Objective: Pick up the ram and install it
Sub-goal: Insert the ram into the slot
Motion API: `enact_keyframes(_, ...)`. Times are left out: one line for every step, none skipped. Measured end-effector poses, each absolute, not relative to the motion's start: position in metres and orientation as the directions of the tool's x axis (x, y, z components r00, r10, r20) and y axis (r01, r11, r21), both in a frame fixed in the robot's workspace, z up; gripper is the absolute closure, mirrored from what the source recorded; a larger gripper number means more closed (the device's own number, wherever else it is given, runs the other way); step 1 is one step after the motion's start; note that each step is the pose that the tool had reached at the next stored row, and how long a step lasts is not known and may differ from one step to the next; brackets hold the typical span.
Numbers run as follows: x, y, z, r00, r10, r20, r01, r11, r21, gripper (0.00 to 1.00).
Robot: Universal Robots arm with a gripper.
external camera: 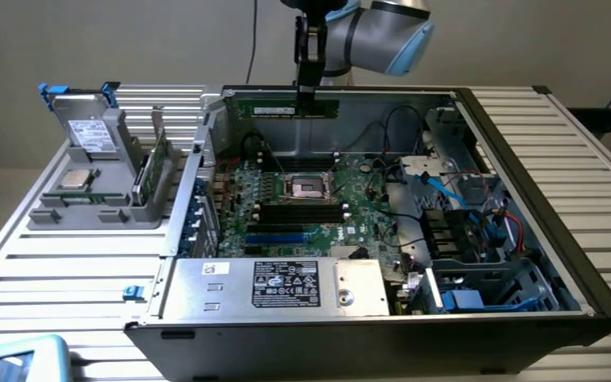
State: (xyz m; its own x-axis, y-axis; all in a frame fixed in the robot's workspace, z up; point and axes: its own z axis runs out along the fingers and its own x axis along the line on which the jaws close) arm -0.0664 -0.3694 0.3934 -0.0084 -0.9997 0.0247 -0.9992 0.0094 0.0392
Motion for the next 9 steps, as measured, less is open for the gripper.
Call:
enact_keyframes(-0.0664,-0.3694,0.3934,-0.008,-1.0,0.025,-0.999,0.009,0.039,0.87)
enact_keyframes(-0.0664,-0.3694,0.3934,-0.008,-1.0,0.025,-0.999,0.009,0.039,0.87)
enact_keyframes(-0.0664,-0.3694,0.3934,-0.008,-1.0,0.025,-0.999,0.009,0.039,0.87)
enact_keyframes(-0.0664,-0.3694,0.3934,-0.008,-1.0,0.025,-0.999,0.009,0.039,0.87)
enact_keyframes(-0.0664,-0.3694,0.3932,-0.008,-1.0,0.025,-0.999,0.009,0.039,0.87)
enact_keyframes(-0.0664,-0.3694,0.3926,-0.008,-1.0,0.025,-0.999,0.009,0.039,0.87)
enact_keyframes(-0.0664,-0.3694,0.3916,-0.009,-1.0,0.025,-0.999,0.009,0.039,0.87)
enact_keyframes(-0.0663,-0.3694,0.3904,-0.009,-1.0,0.025,-0.999,0.01,0.039,0.87)
enact_keyframes(-0.0657,-0.3695,0.3892,-0.009,-1.0,0.025,-0.999,0.01,0.039,0.87)
